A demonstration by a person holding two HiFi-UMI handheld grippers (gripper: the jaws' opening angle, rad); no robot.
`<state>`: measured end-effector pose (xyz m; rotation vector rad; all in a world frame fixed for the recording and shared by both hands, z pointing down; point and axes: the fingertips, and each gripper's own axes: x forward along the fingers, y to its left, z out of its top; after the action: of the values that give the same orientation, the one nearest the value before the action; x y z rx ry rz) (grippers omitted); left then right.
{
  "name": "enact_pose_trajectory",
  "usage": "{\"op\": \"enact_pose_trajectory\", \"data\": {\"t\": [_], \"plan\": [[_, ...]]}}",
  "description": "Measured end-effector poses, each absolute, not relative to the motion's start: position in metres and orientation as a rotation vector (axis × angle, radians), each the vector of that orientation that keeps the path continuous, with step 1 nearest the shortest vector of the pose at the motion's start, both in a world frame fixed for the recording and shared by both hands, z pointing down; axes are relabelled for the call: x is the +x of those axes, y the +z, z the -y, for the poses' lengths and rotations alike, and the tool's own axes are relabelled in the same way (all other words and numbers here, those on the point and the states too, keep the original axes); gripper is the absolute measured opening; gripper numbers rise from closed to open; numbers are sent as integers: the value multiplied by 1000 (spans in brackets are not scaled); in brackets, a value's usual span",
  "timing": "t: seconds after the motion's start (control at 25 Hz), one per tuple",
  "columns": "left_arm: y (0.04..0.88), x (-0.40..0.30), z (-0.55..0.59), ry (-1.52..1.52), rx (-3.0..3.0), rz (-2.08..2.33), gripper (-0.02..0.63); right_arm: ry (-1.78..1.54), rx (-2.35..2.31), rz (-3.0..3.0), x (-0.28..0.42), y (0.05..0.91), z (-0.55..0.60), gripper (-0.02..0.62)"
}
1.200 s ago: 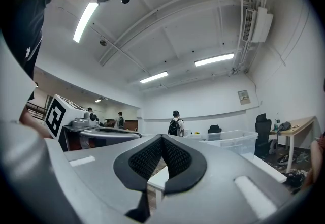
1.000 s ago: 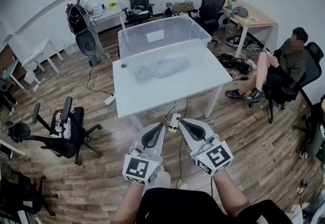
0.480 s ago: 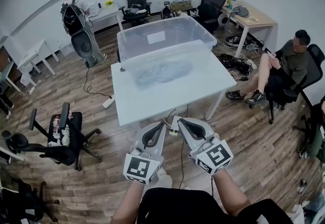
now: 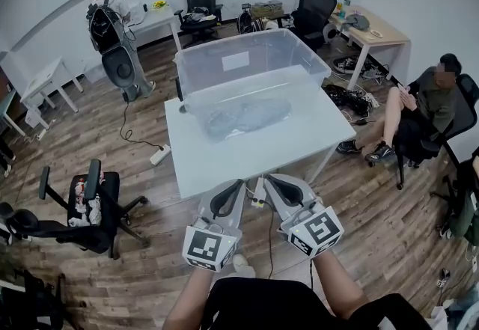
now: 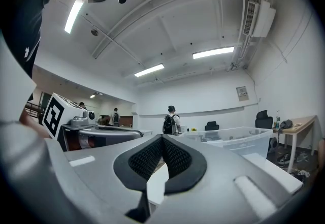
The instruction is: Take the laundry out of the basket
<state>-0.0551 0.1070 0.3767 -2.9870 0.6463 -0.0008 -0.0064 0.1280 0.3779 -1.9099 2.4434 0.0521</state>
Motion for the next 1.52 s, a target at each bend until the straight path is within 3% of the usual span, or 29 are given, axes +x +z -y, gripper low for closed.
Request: {"op": "enact_pose_trajectory", "data": {"t": [0.92, 1.52], "plan": [[383, -91, 3, 48, -3051, -680, 8, 42, -1990, -2419, -35, 382, -36, -2], [387, -70, 29, 29, -3077, -604, 8, 16, -2056, -2362, -19, 384, -15, -2]]}}
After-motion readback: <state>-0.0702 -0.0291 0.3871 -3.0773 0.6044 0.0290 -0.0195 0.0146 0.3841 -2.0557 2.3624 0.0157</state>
